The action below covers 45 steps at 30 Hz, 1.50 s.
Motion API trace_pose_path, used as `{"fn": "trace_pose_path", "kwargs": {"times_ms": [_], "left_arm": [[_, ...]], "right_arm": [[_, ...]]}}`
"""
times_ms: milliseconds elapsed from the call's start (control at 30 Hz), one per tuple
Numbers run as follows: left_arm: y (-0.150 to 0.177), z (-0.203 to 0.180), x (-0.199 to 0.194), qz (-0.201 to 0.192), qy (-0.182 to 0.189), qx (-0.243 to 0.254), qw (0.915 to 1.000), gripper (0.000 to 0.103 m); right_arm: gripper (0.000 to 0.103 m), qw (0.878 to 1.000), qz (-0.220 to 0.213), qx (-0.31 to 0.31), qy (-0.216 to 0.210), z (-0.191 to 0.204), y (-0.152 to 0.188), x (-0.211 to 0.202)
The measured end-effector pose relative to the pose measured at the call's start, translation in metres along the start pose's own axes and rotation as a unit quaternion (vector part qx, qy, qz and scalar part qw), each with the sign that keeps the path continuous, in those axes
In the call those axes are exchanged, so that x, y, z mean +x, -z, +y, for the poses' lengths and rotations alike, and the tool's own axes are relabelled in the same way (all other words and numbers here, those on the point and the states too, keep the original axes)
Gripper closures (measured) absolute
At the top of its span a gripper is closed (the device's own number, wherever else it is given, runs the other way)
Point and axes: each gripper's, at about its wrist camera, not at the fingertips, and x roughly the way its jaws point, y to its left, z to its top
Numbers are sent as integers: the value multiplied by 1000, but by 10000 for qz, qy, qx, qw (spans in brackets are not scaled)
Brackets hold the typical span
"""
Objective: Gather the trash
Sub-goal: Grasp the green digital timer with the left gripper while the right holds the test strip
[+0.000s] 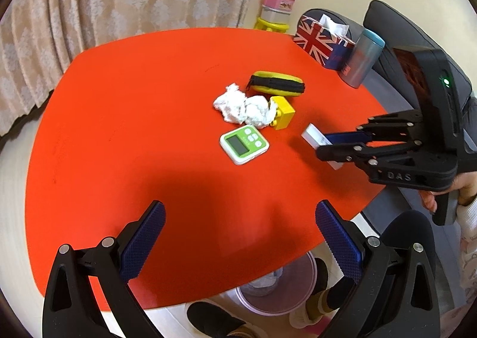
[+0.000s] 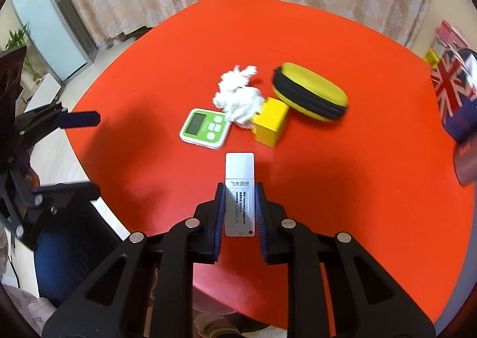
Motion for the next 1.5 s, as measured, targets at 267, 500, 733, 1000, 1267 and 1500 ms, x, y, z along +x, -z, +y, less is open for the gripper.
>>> {"fn": "trace_pose_path", "kwargs": {"times_ms": [267,500,733,1000,1267,1500], "left_arm": [[-24,-15,17,126,0,222,9997,6],[-41,-16,42,351,-78,158,9992,6],[-48,-11,65,499,-306,139,9982,6],[-48,-9,81,564,-493,239,9969,23],[-51,-11,81,508,-564,344,9965,48],[-51,-10,79,485,-485,290,9972,49]], "right_arm": [[84,9995,-28,295,142,-19,6,-17],[84,9989,-75,440,153,-32,11,-21],[84,9983,-118,545,143,-41,15,-24],[84,9979,-140,621,118,-47,19,-23],[84,9979,-145,628,106,-48,18,-22],[84,9979,-157,614,110,-47,18,-21]]}}
